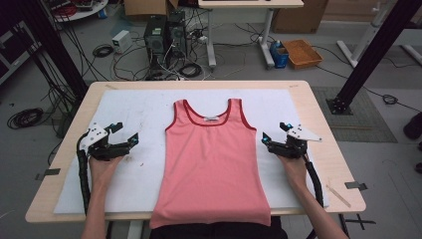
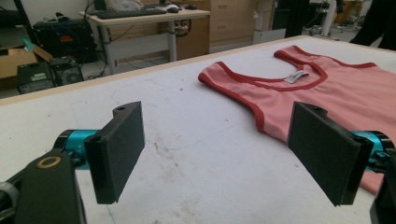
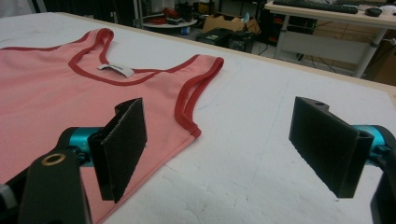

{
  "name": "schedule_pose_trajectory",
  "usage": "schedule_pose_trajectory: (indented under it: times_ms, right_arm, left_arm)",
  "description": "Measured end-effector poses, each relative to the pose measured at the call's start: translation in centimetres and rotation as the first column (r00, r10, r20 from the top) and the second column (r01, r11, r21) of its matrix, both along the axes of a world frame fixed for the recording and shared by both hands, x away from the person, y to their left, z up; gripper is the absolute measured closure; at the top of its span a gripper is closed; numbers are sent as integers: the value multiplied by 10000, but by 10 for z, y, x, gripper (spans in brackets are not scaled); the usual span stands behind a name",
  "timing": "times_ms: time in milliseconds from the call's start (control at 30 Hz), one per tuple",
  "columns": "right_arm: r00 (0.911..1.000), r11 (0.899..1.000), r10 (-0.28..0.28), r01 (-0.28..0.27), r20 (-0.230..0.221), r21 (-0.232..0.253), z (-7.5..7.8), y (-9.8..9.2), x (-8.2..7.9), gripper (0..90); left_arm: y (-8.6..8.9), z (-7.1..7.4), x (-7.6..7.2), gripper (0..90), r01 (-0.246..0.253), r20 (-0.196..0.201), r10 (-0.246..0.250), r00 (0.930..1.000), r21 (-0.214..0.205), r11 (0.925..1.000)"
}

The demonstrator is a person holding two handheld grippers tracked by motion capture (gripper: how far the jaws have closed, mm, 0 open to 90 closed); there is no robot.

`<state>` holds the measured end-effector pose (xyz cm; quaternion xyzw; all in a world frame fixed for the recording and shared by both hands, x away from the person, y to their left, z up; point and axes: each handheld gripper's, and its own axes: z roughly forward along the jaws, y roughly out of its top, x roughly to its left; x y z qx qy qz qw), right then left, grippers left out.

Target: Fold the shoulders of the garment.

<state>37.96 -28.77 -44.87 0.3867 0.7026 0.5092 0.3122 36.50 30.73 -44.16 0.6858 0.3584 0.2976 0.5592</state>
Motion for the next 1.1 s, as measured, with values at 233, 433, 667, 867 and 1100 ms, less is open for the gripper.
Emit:
schedule_pose_trajectory:
  times_ms: [233, 433, 667, 867, 1100]
  right_arm:
    - [10000, 10000, -41, 41, 16, -86, 0, 1, -1, 188]
    - [9999, 9999, -109, 109, 9, -81, 0, 1, 0, 188]
    - [9999, 9998, -158, 158, -18, -101, 0, 2, 0, 188]
    - [9998, 9998, -203, 202, -73, -62, 0, 2, 0, 188]
    - [9998, 9998, -162, 161, -80, -73, 0, 2, 0, 188]
  left_arm:
    - [-6, 21, 5, 195, 787, 6, -787, 9969, 234, 9966]
    - [-18, 44, 22, 196, 1573, -516, -1544, 9867, 595, 9858]
    - [-34, 69, 58, 201, 2035, -1084, -1950, 9748, 737, 9763]
    - [-50, 67, 100, 206, 2279, -2189, -1989, 9553, 1166, 9667]
    - [-69, 57, 145, 222, 2283, -3123, -1649, 9356, 1786, 9571]
